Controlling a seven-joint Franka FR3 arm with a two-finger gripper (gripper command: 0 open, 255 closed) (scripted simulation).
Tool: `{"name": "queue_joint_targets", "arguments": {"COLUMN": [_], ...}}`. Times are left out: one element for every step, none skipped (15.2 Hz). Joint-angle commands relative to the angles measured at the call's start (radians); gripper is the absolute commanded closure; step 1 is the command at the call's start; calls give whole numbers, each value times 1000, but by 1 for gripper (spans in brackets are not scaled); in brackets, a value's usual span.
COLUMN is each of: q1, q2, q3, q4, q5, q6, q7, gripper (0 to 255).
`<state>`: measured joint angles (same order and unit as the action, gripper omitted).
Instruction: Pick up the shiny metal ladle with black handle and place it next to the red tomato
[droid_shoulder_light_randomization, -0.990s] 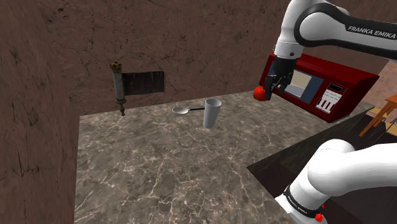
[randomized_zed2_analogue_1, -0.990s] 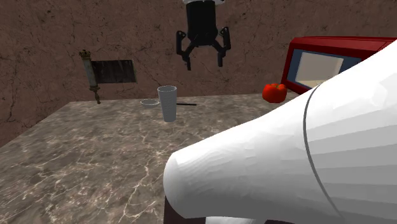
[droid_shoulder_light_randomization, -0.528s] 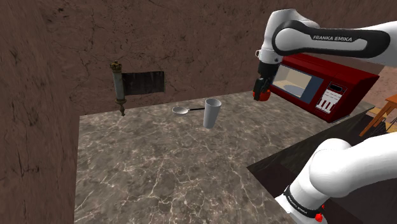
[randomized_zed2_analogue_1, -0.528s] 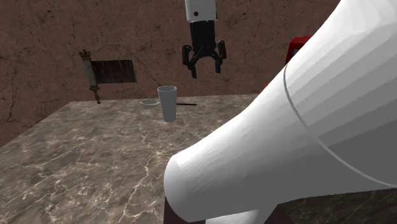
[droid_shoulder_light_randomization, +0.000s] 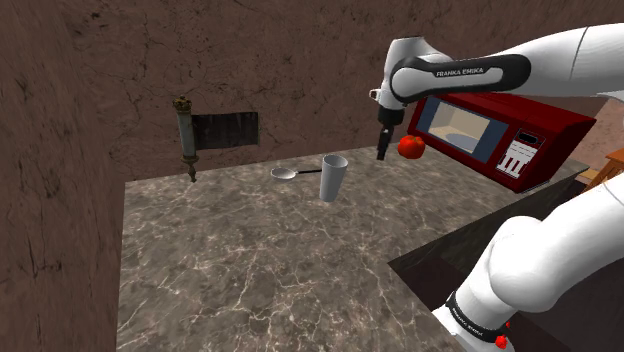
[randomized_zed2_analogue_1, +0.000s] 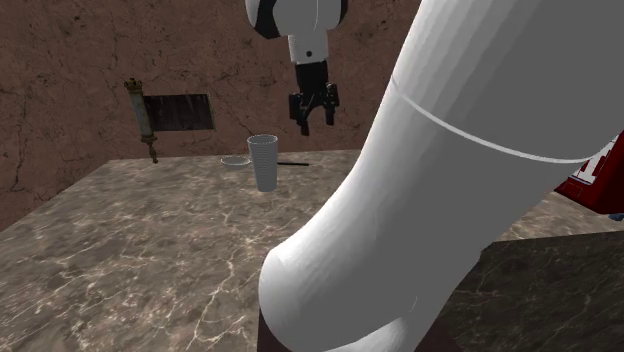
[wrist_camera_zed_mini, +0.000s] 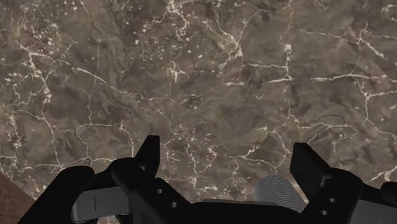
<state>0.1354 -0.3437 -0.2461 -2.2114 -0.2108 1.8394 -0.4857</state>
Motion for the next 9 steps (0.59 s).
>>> {"name": "queue_joint_targets", "arguments": {"q1": [21,28,35,42,48,54,59,63,67], "q2": [74,109,143,178,212,247,281,314,348], "q3": [-11,-17,-21,-25,-27,-28,-29,-28,-25], "q4": [38,55,73,91,110,129,150,170,191], "q5": [7,11,16,23,29,37,45,53,61], "q6": [45,67,88,109,128,146,164,180,196], "q7": [-76,-114,-152,-190,-228,-265,-302,-339,-375], "gripper": [0,0,0,0,0,0,0,0,0]}}
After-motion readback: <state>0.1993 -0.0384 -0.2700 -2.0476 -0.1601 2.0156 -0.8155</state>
